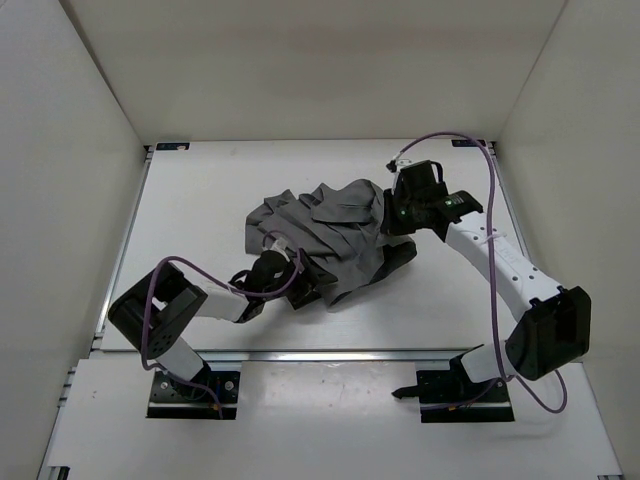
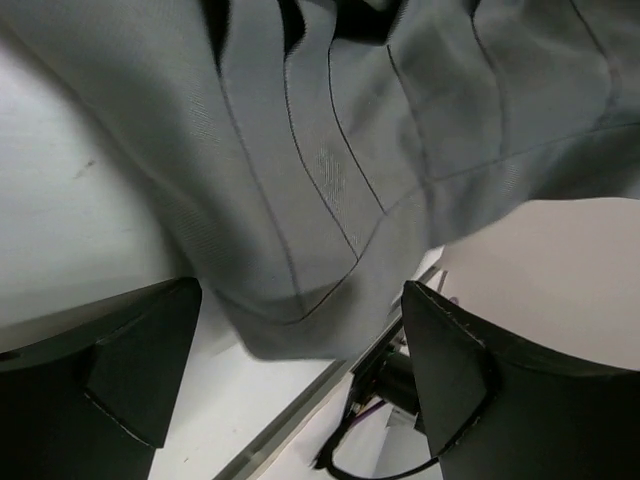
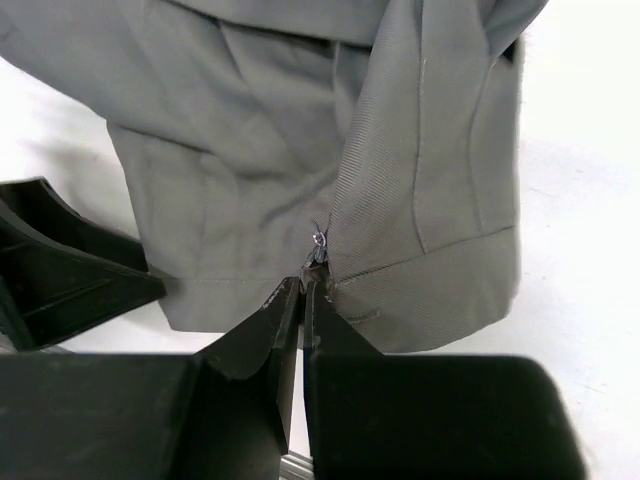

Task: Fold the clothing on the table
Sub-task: Flatten the skirt out

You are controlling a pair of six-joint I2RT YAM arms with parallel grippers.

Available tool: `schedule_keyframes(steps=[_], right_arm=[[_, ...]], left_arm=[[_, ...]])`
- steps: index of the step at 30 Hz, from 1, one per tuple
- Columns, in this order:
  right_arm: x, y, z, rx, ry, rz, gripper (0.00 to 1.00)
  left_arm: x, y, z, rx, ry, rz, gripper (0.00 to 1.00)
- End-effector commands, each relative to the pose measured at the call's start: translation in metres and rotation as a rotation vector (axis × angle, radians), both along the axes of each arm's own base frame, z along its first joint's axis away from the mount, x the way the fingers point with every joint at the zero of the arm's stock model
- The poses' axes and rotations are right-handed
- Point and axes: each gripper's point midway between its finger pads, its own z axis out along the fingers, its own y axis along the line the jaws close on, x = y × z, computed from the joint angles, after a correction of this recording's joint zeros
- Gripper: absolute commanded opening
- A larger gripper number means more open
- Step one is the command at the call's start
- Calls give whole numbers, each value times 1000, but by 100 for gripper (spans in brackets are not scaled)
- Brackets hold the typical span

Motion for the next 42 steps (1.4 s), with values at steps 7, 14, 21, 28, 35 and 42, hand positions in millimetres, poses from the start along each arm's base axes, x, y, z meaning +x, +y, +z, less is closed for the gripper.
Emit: schedule_keyframes(steps=[7,14,21,28,35,42], right_arm=[[27,-23,55,21,-144,-66,0],[28,-24,63,57,-176,-67,0],[27,-32,69,53,-195,-77,0],[30,-87,53,13,-169,-211,0],[13,-102,26,35,-131,-231,0],[-24,-61,-17,137,-29,-140,0]], left_arm=[[2,-7,9,-45,-14,127,86],[-3,7,-11,19,35,226,44],[3,-4,-14,46,30,197,0],[-2,60,-16,205,54,174,0],[-7,155,26,331,-38,259,0],[-23,167,24,453,-12,181,0]])
